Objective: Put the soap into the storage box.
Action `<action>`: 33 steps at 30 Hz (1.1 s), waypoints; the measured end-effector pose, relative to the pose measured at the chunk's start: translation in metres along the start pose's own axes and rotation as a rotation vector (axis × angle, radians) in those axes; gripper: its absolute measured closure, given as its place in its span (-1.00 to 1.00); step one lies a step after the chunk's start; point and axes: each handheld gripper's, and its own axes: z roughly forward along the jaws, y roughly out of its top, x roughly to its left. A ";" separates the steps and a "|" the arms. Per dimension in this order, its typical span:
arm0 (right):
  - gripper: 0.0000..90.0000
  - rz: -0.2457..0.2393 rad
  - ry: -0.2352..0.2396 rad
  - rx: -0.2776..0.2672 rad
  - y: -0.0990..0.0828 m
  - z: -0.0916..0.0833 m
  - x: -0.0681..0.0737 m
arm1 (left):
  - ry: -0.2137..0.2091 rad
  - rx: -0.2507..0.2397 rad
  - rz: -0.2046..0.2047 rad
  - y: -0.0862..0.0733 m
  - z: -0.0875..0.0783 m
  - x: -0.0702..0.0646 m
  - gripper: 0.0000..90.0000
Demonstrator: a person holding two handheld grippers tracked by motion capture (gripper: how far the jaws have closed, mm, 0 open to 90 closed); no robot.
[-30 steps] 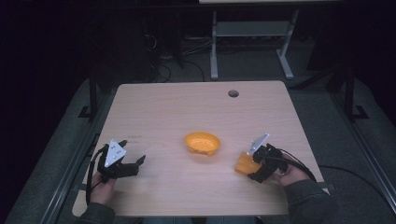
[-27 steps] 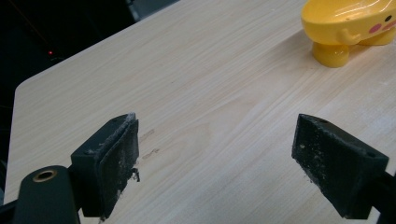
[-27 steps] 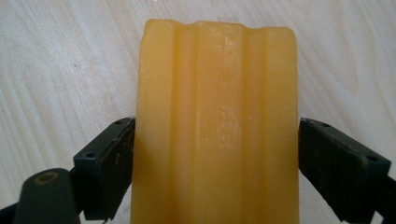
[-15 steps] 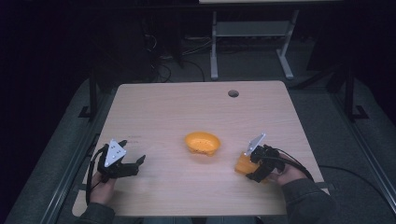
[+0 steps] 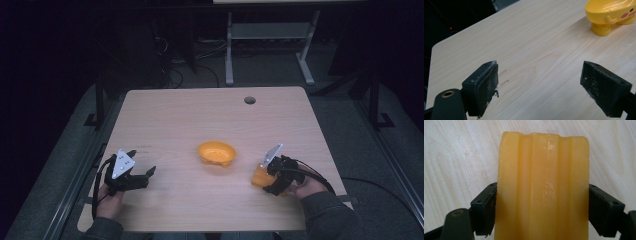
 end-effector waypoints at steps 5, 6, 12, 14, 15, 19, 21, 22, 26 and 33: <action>-0.54 -0.015 0.011 0.001 0.000 -0.001 0.001 | 0.000 0.000 -0.006 0.000 0.000 0.000 -0.69; -0.54 -0.020 0.012 0.000 0.000 -0.001 0.002 | 0.000 0.000 -0.009 0.000 0.000 0.000 -0.69; -0.54 -0.034 0.016 0.000 0.001 -0.003 0.002 | 0.001 0.002 0.001 0.000 0.000 0.000 -0.69; -0.54 -0.037 0.017 -0.008 0.001 -0.005 0.002 | 0.001 0.000 -0.003 0.000 0.000 0.000 -0.69; -0.54 -0.040 0.018 -0.013 0.002 -0.006 0.002 | 0.001 0.000 -0.009 0.000 0.000 0.000 -0.69; -0.54 -0.048 0.016 -0.020 0.006 -0.010 0.001 | 0.002 0.000 0.003 0.000 0.000 0.001 -0.69; -0.54 -0.047 0.018 -0.023 0.008 -0.011 0.000 | 0.001 0.000 -0.002 0.000 0.000 0.000 -0.69; -0.54 -0.052 0.016 -0.025 0.009 -0.012 -0.001 | 0.002 0.001 -0.004 0.000 0.000 0.000 -0.69; -0.54 -0.062 0.016 -0.037 0.015 -0.017 -0.003 | 0.002 0.001 -0.004 0.000 0.000 0.000 -0.69; -0.54 -0.076 0.022 -0.044 0.027 -0.024 -0.009 | 0.000 0.005 0.004 0.001 0.000 0.001 -0.69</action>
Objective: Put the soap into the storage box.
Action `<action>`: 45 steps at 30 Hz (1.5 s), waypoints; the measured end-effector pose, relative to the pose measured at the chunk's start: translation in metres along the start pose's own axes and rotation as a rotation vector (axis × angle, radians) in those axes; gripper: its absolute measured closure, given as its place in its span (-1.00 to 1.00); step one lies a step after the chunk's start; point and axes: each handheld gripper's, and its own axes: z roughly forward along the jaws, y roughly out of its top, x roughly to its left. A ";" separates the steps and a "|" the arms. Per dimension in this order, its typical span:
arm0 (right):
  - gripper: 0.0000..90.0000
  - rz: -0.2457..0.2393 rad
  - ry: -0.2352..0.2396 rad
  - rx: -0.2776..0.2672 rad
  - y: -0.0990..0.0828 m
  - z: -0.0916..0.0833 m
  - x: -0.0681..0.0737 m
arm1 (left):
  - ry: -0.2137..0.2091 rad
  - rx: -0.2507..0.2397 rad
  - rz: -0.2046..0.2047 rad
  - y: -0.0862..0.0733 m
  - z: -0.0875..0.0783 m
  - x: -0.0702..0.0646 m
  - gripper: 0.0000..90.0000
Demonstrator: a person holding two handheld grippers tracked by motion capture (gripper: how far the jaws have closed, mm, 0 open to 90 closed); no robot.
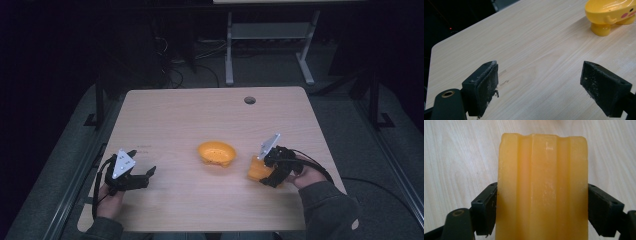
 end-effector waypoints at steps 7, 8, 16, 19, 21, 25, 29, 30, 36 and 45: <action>-0.54 -0.014 0.007 -0.013 0.010 -0.002 -0.006 | 0.000 0.003 -0.001 0.000 0.000 0.000 -0.69; -0.54 -0.016 0.012 -0.016 0.012 -0.002 -0.007 | 0.000 0.002 -0.002 0.000 0.000 0.000 -0.69; -0.54 -0.037 0.007 -0.027 0.022 -0.009 -0.012 | 0.002 0.003 -0.009 0.000 -0.001 0.001 -0.69; -0.54 -0.039 0.001 -0.024 0.027 -0.012 -0.012 | 0.002 0.003 -0.008 0.000 -0.001 0.001 -0.69; -0.54 -0.051 -0.006 -0.028 0.030 -0.015 -0.014 | 0.002 0.004 -0.009 0.000 -0.001 0.001 -0.69; -0.54 -0.056 -0.008 -0.029 0.037 -0.019 -0.015 | 0.003 0.001 -0.013 0.000 -0.001 0.001 -0.69; -0.54 -0.059 -0.003 -0.032 0.043 -0.021 -0.016 | 0.002 0.000 -0.014 0.000 -0.001 0.001 -0.69; -0.54 -0.064 -0.006 -0.032 0.044 -0.021 -0.017 | 0.002 0.000 -0.013 0.000 -0.001 0.001 -0.69; -0.54 -0.073 -0.003 -0.030 0.051 -0.022 -0.019 | 0.003 -0.001 -0.015 -0.001 -0.001 0.001 -0.69; -0.54 -0.093 -0.006 -0.023 0.064 -0.024 -0.022 | 0.003 -0.004 -0.016 -0.001 -0.002 0.002 -0.69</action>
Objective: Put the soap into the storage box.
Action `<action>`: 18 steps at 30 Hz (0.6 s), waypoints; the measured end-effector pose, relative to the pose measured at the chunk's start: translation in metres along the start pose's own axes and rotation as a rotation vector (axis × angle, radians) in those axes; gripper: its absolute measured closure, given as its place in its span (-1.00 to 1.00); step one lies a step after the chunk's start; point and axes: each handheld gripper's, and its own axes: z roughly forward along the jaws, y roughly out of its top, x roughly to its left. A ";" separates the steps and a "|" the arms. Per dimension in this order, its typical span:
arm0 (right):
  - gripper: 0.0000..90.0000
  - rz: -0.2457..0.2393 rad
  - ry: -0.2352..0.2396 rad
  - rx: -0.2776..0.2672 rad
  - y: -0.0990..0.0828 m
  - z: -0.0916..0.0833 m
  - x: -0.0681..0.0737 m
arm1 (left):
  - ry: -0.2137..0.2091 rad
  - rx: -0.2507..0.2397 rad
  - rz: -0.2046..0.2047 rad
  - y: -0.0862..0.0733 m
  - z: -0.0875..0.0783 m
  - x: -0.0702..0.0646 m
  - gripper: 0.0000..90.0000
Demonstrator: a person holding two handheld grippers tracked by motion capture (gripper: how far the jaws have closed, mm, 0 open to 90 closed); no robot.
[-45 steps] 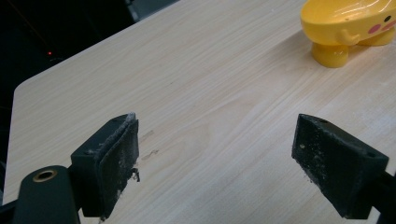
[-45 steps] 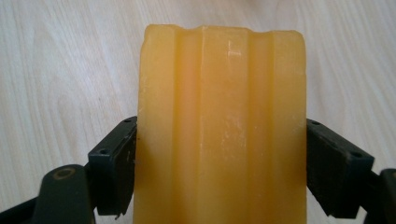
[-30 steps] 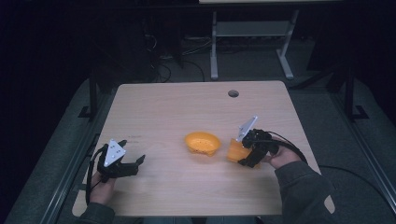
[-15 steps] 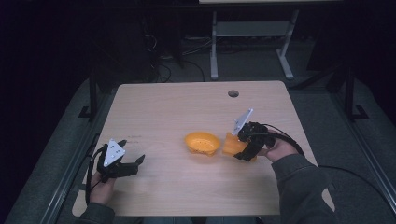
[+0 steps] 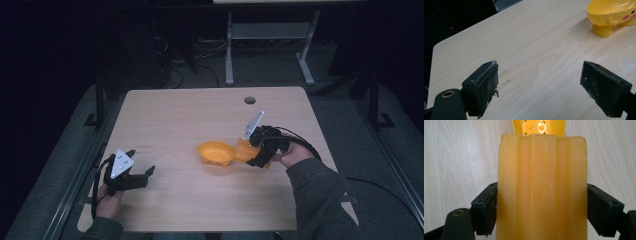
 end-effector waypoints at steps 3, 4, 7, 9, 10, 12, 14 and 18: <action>-0.54 -0.009 0.000 -0.005 0.004 0.000 -0.001 | 0.000 0.000 0.000 0.000 0.000 0.000 -0.69; -0.54 -0.007 0.004 -0.010 0.005 0.000 -0.002 | 0.000 0.001 0.000 0.000 0.000 0.000 -0.69; -0.54 -0.023 0.001 -0.002 0.009 0.001 -0.003 | 0.000 0.000 -0.002 0.000 0.000 0.000 -0.69; -0.54 -0.022 0.002 0.004 0.011 0.001 -0.003 | 0.000 0.000 -0.002 0.000 0.000 0.000 -0.69; -0.54 -0.025 0.002 0.005 0.012 0.001 -0.003 | 0.000 0.001 0.000 0.000 0.000 0.001 -0.69; -0.54 -0.031 0.002 0.003 0.014 0.001 -0.004 | 0.000 0.002 -0.001 0.000 0.000 0.001 -0.69; -0.54 -0.036 -0.001 0.002 0.017 0.000 -0.004 | 0.000 0.001 0.000 0.000 0.000 0.001 -0.69; -0.54 -0.041 -0.001 -0.001 0.021 -0.001 -0.005 | -0.001 0.000 -0.001 0.000 0.000 0.000 -0.69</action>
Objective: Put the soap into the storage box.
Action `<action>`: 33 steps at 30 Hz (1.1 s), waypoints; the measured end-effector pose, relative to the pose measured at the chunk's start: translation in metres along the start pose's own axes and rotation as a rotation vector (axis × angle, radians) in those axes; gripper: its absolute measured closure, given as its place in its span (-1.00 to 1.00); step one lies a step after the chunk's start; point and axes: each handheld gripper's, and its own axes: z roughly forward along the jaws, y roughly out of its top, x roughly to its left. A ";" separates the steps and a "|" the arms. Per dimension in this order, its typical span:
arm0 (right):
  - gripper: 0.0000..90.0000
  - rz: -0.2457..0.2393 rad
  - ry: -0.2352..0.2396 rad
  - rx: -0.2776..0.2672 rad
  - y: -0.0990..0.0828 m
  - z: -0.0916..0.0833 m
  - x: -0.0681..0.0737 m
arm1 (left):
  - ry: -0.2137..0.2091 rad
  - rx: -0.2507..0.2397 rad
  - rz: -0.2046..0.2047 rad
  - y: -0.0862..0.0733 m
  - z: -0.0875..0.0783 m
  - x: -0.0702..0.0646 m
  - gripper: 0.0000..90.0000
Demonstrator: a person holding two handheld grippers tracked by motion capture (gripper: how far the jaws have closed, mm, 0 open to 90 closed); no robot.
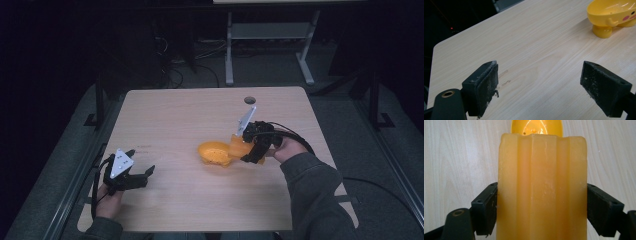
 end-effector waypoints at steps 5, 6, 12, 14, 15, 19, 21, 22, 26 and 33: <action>-0.54 -0.014 0.001 0.006 0.009 0.000 -0.001 | 0.000 -0.001 0.000 0.000 0.000 0.000 -0.69; -0.54 -0.020 0.000 0.003 0.011 0.000 -0.001 | 0.000 0.000 0.001 0.000 0.000 0.000 -0.69; -0.54 -0.039 0.007 -0.011 0.022 0.002 -0.002 | -0.001 -0.001 0.001 0.000 0.000 0.000 -0.69; -0.54 -0.040 0.009 -0.012 0.024 0.004 -0.002 | -0.001 -0.002 0.001 0.000 0.000 0.000 -0.69; -0.54 -0.043 0.010 -0.010 0.025 0.004 -0.002 | 0.000 -0.002 0.001 0.000 0.000 0.000 -0.69; -0.54 -0.057 0.011 0.001 0.033 0.006 -0.002 | 0.000 -0.003 0.002 0.000 0.000 0.000 -0.69; -0.54 -0.064 0.014 -0.002 0.036 0.007 -0.002 | 0.000 -0.003 0.002 0.000 0.000 0.000 -0.69; -0.54 -0.064 0.015 -0.002 0.037 0.007 -0.002 | 0.000 -0.003 0.002 0.000 0.000 0.000 -0.69; -0.54 -0.073 0.017 -0.003 0.043 0.009 -0.003 | 0.000 -0.002 0.000 0.000 0.000 0.001 -0.69; -0.54 -0.080 0.029 -0.006 0.050 0.016 -0.005 | 0.001 -0.002 -0.001 0.000 0.000 0.001 -0.69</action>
